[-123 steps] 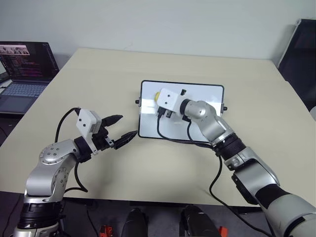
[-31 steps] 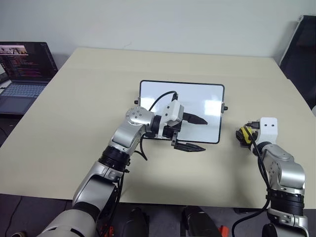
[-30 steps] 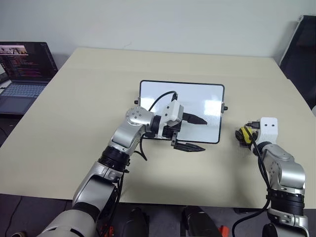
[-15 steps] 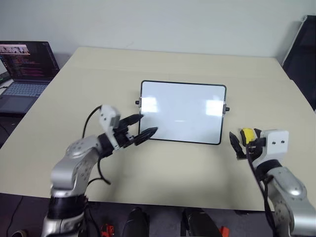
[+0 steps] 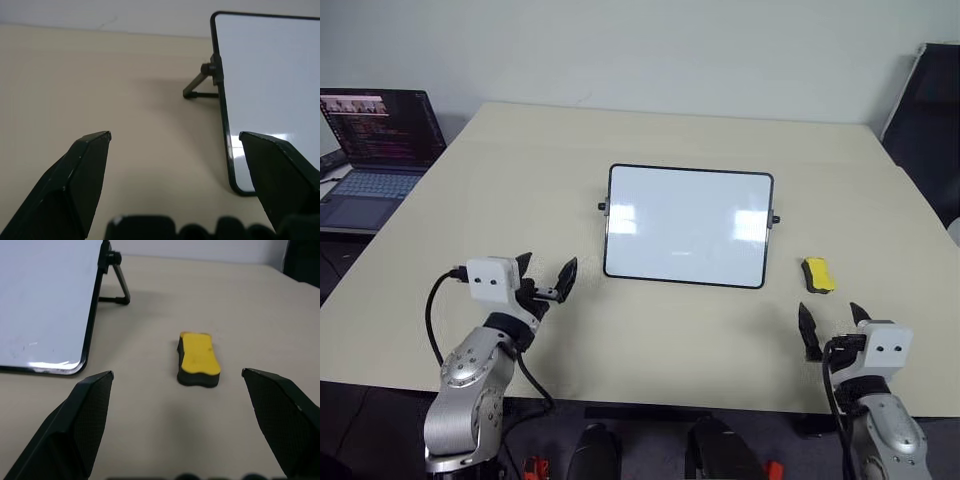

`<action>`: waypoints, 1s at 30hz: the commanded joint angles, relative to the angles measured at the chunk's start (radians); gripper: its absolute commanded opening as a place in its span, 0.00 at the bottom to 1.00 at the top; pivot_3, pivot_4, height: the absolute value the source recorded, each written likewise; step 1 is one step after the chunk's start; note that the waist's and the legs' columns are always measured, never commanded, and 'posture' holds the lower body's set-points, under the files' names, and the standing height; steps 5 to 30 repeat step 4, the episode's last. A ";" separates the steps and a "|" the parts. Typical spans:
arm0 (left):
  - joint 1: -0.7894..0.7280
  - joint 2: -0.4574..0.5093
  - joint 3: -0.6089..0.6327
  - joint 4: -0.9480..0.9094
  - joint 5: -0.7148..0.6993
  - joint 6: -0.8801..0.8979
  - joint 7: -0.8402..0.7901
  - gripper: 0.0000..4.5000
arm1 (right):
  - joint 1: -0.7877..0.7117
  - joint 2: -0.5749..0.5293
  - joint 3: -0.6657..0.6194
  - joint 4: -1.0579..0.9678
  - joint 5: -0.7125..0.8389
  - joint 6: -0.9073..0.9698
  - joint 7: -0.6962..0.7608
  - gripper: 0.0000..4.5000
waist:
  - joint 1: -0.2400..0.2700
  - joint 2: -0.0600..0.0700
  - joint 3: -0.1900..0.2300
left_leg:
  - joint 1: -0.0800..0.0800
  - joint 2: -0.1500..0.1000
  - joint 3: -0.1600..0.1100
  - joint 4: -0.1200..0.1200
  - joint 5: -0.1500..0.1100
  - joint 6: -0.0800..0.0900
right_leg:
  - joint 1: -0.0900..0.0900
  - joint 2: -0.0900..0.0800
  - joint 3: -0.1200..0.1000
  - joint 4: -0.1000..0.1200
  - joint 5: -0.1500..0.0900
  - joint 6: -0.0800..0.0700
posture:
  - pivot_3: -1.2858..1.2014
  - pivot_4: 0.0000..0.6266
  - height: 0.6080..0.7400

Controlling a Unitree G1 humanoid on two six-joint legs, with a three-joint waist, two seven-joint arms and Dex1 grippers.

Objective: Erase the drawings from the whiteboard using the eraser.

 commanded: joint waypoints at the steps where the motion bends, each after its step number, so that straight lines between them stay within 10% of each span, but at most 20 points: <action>1: 0.000 0.008 -0.023 -0.010 0.010 -0.030 -0.003 1.00 | 0.000 -0.013 -0.027 -0.040 0.026 -0.009 -0.005 1.00 | 0.000 0.000 0.000 | 0.000 0.000 0.000 0.000 0.000 0.000 | 0.000 0.000 0.000 0.000 0.000 0.000 | 0.52 0.24 1.00; 30: -0.018 0.007 -0.036 0.003 0.005 -0.031 -0.005 1.00 | -0.001 -0.036 -0.028 -0.045 0.031 0.018 0.000 1.00 | 0.001 0.000 0.000 | -0.001 0.000 0.000 -0.002 -0.001 -0.001 | 0.000 0.000 0.000 0.000 0.000 0.000 | 0.52 0.24 1.00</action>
